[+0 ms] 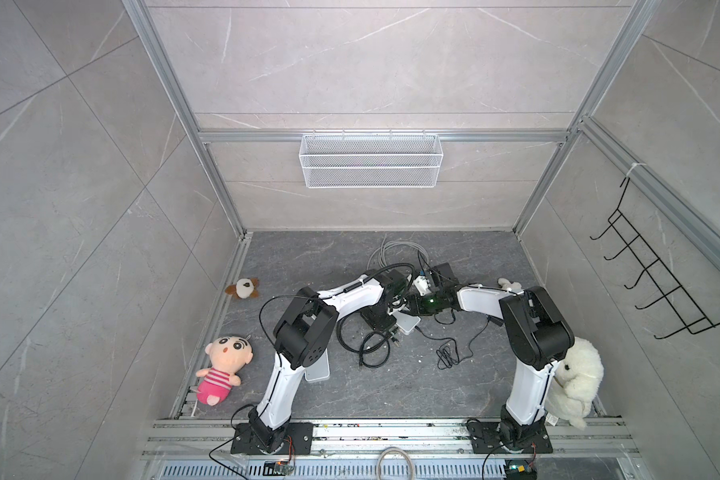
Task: Insert the plug into the switch port
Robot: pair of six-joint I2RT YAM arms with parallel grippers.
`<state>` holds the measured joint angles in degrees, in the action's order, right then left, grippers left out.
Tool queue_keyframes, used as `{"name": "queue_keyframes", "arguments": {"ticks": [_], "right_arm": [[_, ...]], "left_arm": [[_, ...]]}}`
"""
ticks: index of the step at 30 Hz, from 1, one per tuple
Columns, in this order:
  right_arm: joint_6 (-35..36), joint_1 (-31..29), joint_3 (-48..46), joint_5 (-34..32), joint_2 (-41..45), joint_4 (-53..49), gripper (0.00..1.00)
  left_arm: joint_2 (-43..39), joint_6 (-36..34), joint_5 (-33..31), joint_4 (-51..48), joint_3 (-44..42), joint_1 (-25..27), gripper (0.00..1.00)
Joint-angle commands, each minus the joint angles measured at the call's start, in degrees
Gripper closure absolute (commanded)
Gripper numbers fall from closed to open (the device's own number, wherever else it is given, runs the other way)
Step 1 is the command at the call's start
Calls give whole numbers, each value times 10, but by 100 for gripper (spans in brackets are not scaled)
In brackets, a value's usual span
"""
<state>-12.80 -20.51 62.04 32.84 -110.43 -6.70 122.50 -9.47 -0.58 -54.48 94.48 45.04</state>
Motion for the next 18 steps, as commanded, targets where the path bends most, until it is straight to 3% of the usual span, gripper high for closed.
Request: {"name": "queue_keyframes", "arguments": {"ticks": [1,18], "right_arm": [[1,-3,-11,8,-14,6,57],[-29,14,-30,19,-10,26,57]], "left_arm": [[5,-16,-12,-24,44,2,94],[35,-37,-2,-102,80,-26,94]]}}
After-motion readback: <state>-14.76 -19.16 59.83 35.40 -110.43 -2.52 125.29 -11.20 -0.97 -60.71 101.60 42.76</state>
